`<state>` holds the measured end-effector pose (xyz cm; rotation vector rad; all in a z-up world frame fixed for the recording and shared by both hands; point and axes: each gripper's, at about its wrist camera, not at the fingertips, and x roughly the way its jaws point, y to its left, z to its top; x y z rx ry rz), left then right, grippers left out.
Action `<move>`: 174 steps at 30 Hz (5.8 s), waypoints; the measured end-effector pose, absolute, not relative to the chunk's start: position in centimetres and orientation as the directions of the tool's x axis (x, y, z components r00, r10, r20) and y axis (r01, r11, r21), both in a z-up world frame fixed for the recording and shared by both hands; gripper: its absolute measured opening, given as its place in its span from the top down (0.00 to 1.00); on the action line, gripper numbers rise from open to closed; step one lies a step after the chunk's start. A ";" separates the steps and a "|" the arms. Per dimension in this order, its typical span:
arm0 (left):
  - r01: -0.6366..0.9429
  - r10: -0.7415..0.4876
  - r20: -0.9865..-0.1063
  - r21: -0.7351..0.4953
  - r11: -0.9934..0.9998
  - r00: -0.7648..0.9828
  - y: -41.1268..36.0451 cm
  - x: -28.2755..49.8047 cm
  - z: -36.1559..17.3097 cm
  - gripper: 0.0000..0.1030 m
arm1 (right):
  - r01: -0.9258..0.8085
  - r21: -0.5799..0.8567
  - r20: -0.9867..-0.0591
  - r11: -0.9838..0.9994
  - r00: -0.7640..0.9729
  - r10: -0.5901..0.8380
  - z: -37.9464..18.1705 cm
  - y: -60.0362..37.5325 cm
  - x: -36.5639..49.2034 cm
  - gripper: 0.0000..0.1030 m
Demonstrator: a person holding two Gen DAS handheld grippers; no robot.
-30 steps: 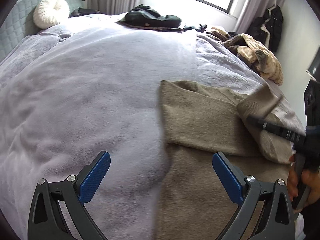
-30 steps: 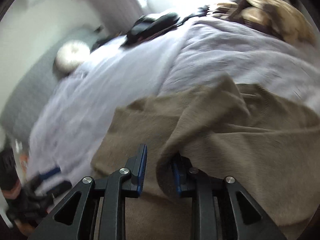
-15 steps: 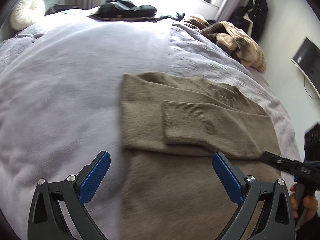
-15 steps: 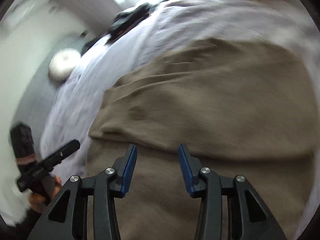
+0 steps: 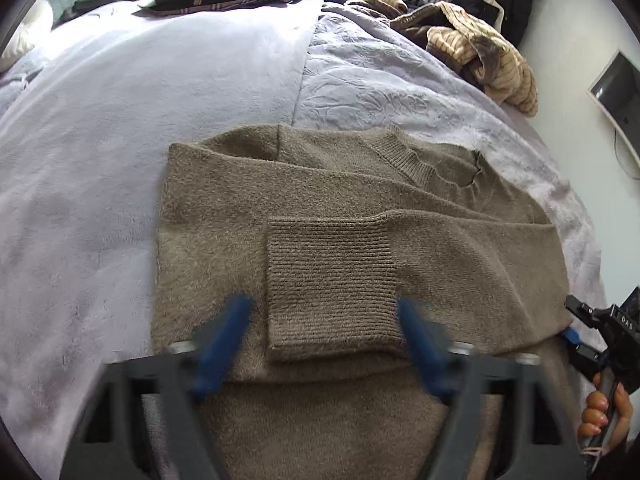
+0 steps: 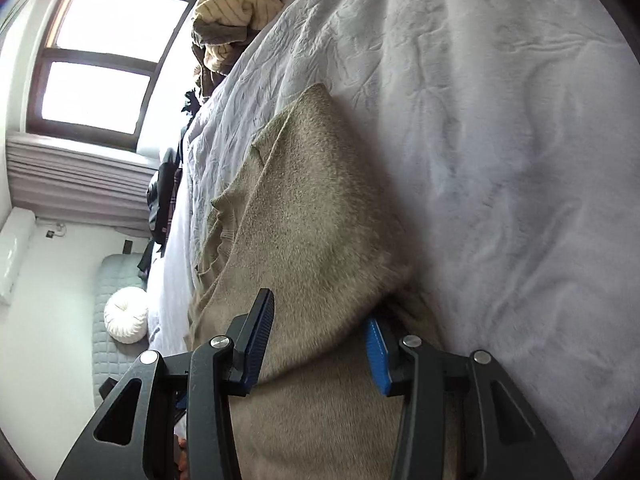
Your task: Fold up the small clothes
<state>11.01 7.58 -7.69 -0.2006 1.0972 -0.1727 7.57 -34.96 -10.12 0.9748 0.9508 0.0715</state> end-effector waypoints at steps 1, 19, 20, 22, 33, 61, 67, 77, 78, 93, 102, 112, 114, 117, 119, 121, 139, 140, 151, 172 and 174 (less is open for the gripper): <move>0.046 -0.230 -0.871 -0.234 0.971 0.434 7.5 11.1 -7.8 0.79 | 0.352 0.712 -0.670 0.608 0.601 0.436 -10.1 -35.0 7.8 0.95; 0.023 -0.129 -0.835 -0.137 0.990 0.534 10.7 7.8 -5.6 0.86 | 0.212 0.568 -0.716 0.795 0.604 0.350 -7.1 -38.5 4.2 0.50; 0.027 -0.137 -0.832 -0.145 0.989 0.537 10.6 7.6 -5.4 0.59 | 0.226 0.570 -0.711 0.790 0.617 0.337 -6.9 -39.1 3.9 0.49; 0.025 -0.125 -0.811 -0.135 0.991 0.571 10.0 7.3 -4.6 0.11 | 0.249 0.577 -0.709 0.778 0.626 0.325 -6.8 -39.8 3.9 0.49; 0.048 0.115 -0.844 0.164 0.985 0.524 5.6 9.3 -7.9 0.11 | 0.253 0.225 -0.854 0.941 0.516 0.066 -7.5 -35.1 6.9 0.50; -0.028 -0.065 -0.831 -0.097 0.995 0.552 12.0 -9.1 -4.3 0.11 | 0.175 0.500 -0.722 0.848 0.625 0.296 -3.2 -32.1 -10.1 0.34; -0.024 -0.075 -0.820 -0.108 0.994 0.567 12.6 -11.9 -3.7 0.09 | 0.194 0.528 -0.709 0.827 0.636 0.304 -2.8 -32.0 -12.9 0.34; -0.012 -0.118 -0.781 -0.159 0.987 0.613 12.7 -14.7 -2.7 0.01 | 0.179 0.547 -0.680 0.818 0.665 0.309 -1.8 -31.5 -16.5 0.19; -0.003 -0.119 -0.775 -0.154 0.988 0.620 12.6 -15.0 -2.5 0.01 | 0.168 0.553 -0.668 0.816 0.675 0.313 -1.6 -31.4 -16.8 0.18; 0.025 -0.195 -0.803 -0.219 0.975 0.564 11.8 -18.1 -4.1 0.01 | 0.200 0.597 -0.650 0.777 0.688 0.322 -2.4 -32.9 -21.8 0.18; 0.042 -0.218 -0.785 -0.239 0.970 0.580 11.8 -20.1 -4.0 0.01 | 0.205 0.654 -0.615 0.728 0.705 0.353 -3.9 -34.0 -24.5 0.18; 0.114 -0.285 -0.771 -0.269 0.956 0.569 12.0 -23.4 -4.9 0.01 | 0.167 0.667 -0.623 0.726 0.660 0.420 -6.7 -33.3 -25.3 0.18; 0.139 -0.339 -0.771 -0.315 0.939 0.540 11.9 -23.7 -5.3 0.01 | 0.150 0.675 -0.623 0.723 0.642 0.448 -7.4 -33.0 -25.2 0.18; 0.163 -0.378 -0.770 -0.346 0.924 0.514 11.7 -23.7 -5.7 0.01 | 0.133 0.685 -0.621 0.716 0.621 0.478 -8.4 -32.5 -25.1 0.18; 0.171 -0.391 -0.772 -0.355 0.919 0.500 11.5 -23.6 -6.0 0.01 | 0.123 0.688 -0.619 0.716 0.615 0.489 -8.8 -32.2 -25.0 0.18; 0.165 -0.399 -0.782 -0.366 0.916 0.479 11.3 -23.5 -6.7 0.01 | 0.113 0.701 -0.612 0.704 0.603 0.512 -9.4 -31.9 -24.9 0.18; 0.156 -0.519 -0.745 -0.504 0.850 0.420 11.7 -23.7 -8.3 0.01 | -0.002 0.844 -0.443 0.536 0.560 0.700 -10.9 -29.6 -24.1 0.18; 0.157 -0.523 -0.743 -0.508 0.847 0.418 11.7 -23.7 -8.4 0.01 | 0.003 0.848 -0.442 0.531 0.558 0.702 -11.1 -29.7 -24.1 0.17; 0.134 -0.558 -0.722 -0.557 0.820 0.409 10.5 -22.6 -7.7 0.01 | -0.055 0.889 -0.356 0.454 0.541 0.762 -10.0 -29.2 -23.0 0.18; 0.122 -0.617 -0.646 -0.640 0.759 0.449 12.5 -21.2 -4.9 0.87 | -0.155 0.930 -0.205 0.333 0.532 0.821 -6.5 -28.8 -20.5 0.94; 0.155 -0.616 -0.610 -0.636 0.755 0.498 12.8 -20.1 -2.5 0.87 | -0.188 0.928 -0.173 0.320 0.543 0.822 -4.8 -28.9 -19.6 0.94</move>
